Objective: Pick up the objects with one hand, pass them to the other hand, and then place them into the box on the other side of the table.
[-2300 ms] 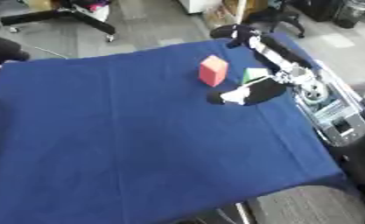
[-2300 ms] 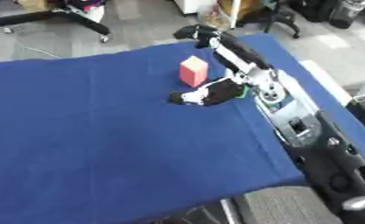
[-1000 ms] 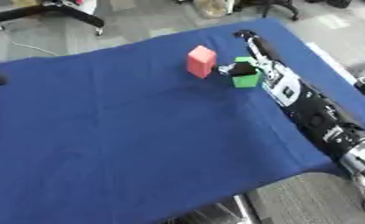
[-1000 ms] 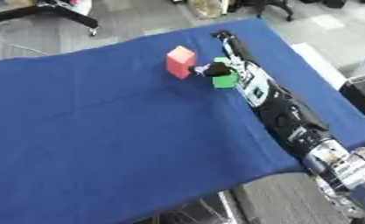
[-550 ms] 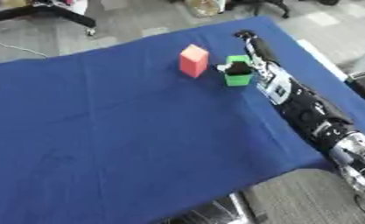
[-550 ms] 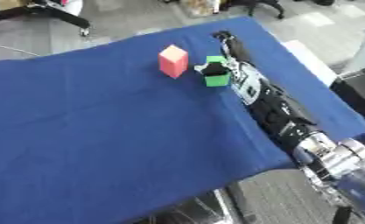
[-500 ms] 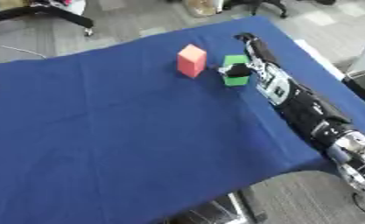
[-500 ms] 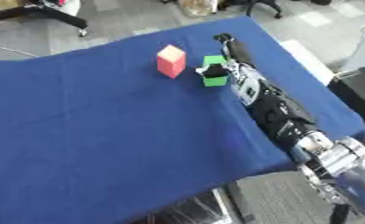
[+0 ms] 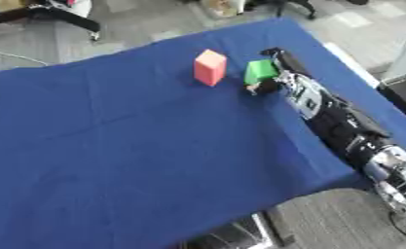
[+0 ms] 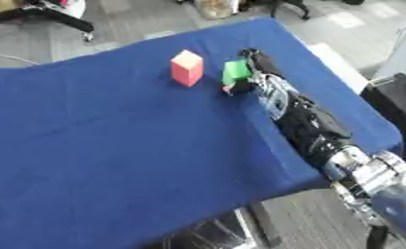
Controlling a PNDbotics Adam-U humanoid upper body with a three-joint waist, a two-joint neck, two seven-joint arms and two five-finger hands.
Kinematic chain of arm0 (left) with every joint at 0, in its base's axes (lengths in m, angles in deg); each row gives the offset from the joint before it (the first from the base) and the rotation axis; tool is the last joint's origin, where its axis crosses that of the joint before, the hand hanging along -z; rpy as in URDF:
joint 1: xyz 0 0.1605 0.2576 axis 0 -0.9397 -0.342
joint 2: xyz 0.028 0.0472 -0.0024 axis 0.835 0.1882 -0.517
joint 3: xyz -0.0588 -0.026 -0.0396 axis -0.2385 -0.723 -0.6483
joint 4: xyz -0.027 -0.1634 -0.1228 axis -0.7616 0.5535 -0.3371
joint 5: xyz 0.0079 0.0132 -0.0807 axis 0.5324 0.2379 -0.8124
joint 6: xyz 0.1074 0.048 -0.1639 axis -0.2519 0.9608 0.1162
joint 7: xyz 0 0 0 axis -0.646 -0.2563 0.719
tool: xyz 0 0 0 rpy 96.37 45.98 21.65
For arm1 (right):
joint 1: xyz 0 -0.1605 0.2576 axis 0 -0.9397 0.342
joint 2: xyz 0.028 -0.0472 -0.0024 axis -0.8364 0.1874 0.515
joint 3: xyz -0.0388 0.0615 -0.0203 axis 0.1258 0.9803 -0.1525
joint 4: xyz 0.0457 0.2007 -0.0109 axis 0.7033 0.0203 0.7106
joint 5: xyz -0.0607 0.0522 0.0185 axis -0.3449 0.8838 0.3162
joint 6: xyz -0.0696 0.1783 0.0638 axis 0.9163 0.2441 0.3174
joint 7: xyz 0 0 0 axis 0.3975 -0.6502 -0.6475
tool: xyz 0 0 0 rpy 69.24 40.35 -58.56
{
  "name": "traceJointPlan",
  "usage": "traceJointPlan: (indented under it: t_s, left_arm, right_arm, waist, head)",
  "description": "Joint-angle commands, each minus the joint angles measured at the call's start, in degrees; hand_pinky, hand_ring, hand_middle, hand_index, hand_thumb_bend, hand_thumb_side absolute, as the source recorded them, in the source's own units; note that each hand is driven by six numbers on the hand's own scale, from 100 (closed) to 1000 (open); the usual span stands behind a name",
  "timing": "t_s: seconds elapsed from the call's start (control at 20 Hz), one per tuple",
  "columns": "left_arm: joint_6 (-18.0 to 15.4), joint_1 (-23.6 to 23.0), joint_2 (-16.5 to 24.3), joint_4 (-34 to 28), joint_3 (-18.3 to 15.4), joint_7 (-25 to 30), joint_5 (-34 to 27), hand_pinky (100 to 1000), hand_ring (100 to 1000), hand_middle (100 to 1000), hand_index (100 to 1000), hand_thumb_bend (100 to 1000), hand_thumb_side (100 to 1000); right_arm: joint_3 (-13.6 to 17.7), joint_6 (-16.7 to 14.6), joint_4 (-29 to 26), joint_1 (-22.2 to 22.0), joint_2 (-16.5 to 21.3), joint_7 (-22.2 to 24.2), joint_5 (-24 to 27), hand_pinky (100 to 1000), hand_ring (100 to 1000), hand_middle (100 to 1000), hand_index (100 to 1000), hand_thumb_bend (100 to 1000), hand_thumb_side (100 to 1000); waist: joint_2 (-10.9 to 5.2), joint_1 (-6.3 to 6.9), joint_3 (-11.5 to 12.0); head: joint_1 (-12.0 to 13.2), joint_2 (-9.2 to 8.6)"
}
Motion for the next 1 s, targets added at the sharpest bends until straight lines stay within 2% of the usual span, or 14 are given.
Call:
traceJointPlan:
  t_s: [0.05,0.15,0.35,0.45,0.65,0.85,1.0]
  left_arm:
    - [0.09,0.38,0.05,-1.20,-0.23,0.10,0.12,920,621,587,816,222,862]
    - [0.12,0.38,0.04,-1.20,-0.24,0.12,0.15,920,621,587,817,221,862]
    - [0.18,0.33,0.02,-1.20,-0.25,0.10,0.12,915,621,587,817,222,863]
    - [0.25,0.28,0.00,-1.20,-0.22,0.06,0.02,912,620,587,816,221,864]
    - [0.68,0.06,-0.02,-1.20,-0.22,-0.21,-0.20,908,618,584,815,218,870]
    - [1.63,-0.31,-0.08,-1.20,-0.19,-0.96,-0.51,906,615,582,814,213,879]
    - [2.06,-0.57,-0.11,-1.02,0.01,-1.27,-0.68,903,612,580,814,205,897]
  right_arm:
    - [0.77,0.43,-2.51,0.83,2.53,0.14,-0.27,570,772,807,811,490,278]
    - [0.98,0.67,-3.75,0.80,2.65,-1.25,0.43,528,736,761,772,432,260]
    - [0.93,0.94,-6.51,0.71,2.96,-4.59,2.58,420,647,643,659,257,100]
    - [0.53,0.94,-7.88,0.56,3.09,-6.08,3.86,369,609,591,604,207,100]
    - [-0.37,0.46,-11.68,0.22,3.39,-7.71,6.60,350,596,575,581,229,100]
    - [-1.70,-1.38,-16.73,0.34,3.69,-8.31,9.54,352,595,574,581,246,100]
    - [-2.34,-0.60,-20.66,-0.11,3.85,-8.03,10.89,356,587,570,582,266,100]
  waist:
    - [-0.73,-0.07,-0.11]
    - [-0.75,-0.08,-0.16]
    - [-0.77,-0.15,-0.20]
    - [-0.77,-0.21,-0.21]
    - [-0.80,-0.35,-0.19]
    - [-0.88,-0.53,-0.23]
    - [-1.06,-0.64,-0.01]
  head:
    - [-0.13,-0.17]
    - [-0.14,-0.17]
    - [-0.13,-0.17]
    - [-0.21,-0.17]
    - [-0.22,-0.17]
    - [-0.03,-0.17]
    - [0.00,-0.17]
